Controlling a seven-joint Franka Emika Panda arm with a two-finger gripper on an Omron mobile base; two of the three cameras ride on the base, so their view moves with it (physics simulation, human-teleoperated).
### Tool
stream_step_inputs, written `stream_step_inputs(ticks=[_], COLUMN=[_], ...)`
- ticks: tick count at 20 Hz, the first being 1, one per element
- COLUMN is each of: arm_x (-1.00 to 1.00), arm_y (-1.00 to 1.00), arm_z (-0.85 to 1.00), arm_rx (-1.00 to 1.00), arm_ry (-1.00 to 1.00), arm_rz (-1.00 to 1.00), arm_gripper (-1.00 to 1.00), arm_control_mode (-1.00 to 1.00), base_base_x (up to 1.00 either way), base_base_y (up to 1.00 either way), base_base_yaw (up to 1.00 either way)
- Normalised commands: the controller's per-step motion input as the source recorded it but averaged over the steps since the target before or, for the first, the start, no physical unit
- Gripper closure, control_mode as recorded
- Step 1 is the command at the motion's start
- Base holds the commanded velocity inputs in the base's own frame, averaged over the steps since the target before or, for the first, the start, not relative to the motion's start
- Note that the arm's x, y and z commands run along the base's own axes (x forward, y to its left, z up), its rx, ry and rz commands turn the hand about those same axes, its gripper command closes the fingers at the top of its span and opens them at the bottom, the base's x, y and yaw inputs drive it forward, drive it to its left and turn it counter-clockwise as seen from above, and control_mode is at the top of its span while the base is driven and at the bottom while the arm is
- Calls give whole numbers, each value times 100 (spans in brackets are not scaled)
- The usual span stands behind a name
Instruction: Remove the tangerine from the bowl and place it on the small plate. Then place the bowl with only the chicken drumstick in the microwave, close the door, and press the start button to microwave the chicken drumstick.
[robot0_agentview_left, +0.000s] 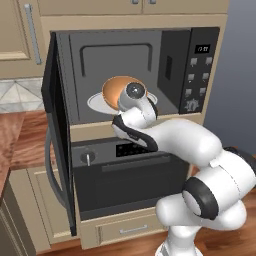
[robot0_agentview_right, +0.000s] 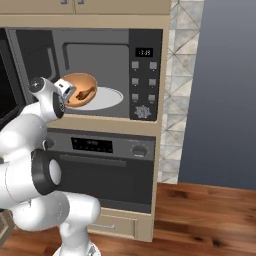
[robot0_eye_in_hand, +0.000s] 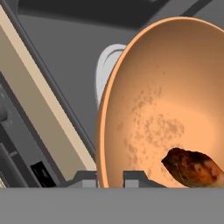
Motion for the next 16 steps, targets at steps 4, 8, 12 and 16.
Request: stream_step_inputs(ticks=[4,8,12,16], arm_x=[33,32,32,30], arm_y=[-4,-3,-11,-12], arm_z=[0,0,-6,-13], arm_rx=[0,0,0,0], arm_ry=[0,7,14,14], arm_rz=[0,0,0,0], arm_gripper=[100,100,100,100], arm_control_mode=[-100,-100,-100,-100], base_base_x=[0,0,0,0], base_base_y=[0,0,0,0], base_base_yaw=[0,0,0,0])
